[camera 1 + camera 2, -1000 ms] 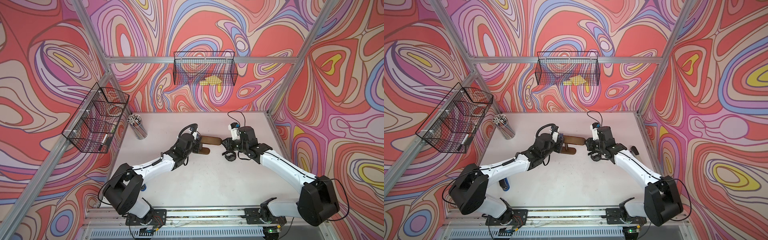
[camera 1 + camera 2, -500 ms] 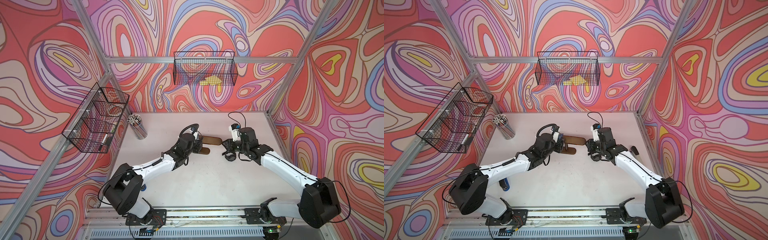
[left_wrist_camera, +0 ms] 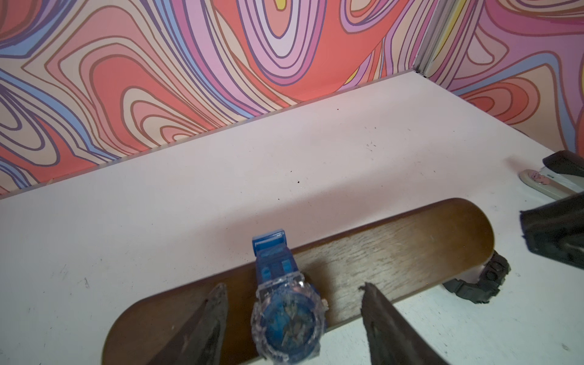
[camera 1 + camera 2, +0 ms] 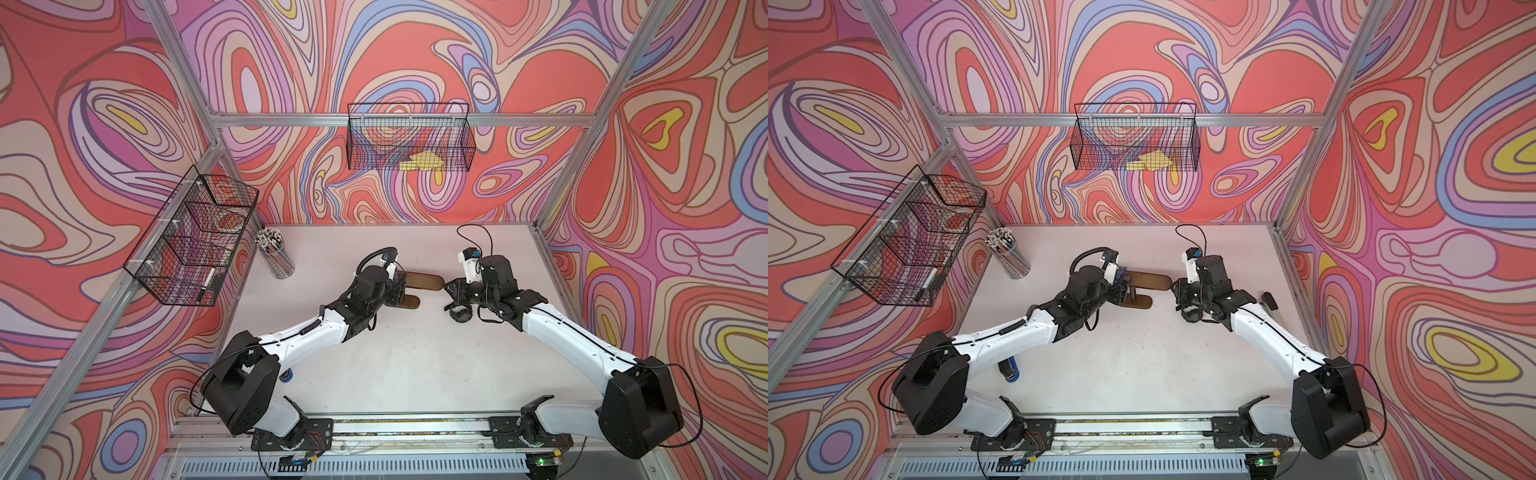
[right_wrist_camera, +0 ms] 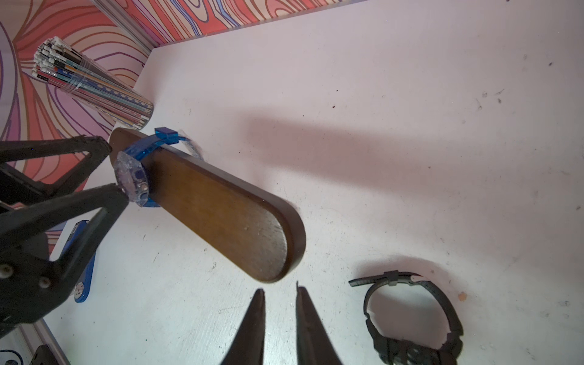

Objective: Place watch on stand
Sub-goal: Place the watch on the stand, then pick up the watch at the center of the board.

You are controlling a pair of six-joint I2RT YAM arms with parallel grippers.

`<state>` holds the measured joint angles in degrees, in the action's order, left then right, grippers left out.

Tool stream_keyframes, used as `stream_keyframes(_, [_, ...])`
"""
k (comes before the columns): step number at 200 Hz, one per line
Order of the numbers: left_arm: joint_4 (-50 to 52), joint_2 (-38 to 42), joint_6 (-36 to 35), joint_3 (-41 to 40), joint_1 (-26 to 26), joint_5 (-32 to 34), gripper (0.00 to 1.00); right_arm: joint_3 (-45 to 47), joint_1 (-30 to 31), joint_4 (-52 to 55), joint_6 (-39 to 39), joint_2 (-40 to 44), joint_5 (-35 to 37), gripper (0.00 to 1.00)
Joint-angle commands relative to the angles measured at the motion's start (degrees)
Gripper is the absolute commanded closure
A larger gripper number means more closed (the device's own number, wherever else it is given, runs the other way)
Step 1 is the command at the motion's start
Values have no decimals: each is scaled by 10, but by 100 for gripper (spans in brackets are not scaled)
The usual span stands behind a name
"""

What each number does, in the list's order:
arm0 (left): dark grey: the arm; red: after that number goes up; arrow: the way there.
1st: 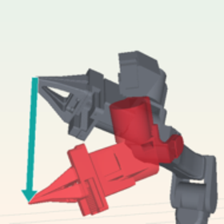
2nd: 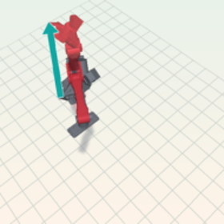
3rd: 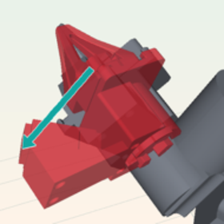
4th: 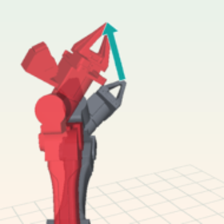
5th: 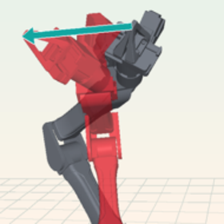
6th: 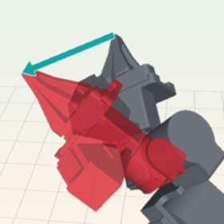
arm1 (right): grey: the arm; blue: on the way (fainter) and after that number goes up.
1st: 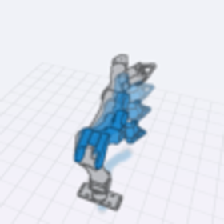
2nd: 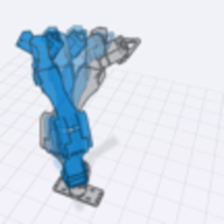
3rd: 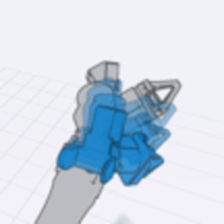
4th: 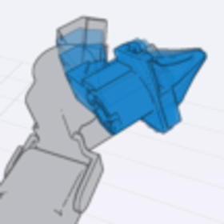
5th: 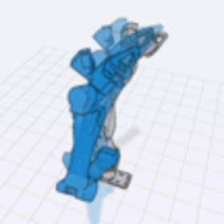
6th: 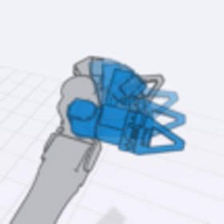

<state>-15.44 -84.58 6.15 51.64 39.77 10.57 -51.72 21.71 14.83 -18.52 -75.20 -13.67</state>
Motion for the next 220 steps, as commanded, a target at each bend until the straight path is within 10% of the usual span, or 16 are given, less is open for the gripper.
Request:
stream_keyframes(1, [-3,25,-14,-2,1,12,31,8,-3,5,5,8,6,80])
stream_keyframes(116, [225,240,73,-58,8,-51,29,116,-3,129,-172,131,143,79])
stream_keyframes(220, [206,311,121,-169,44,-113,30,70,-3,59,-294,-24,200,73])
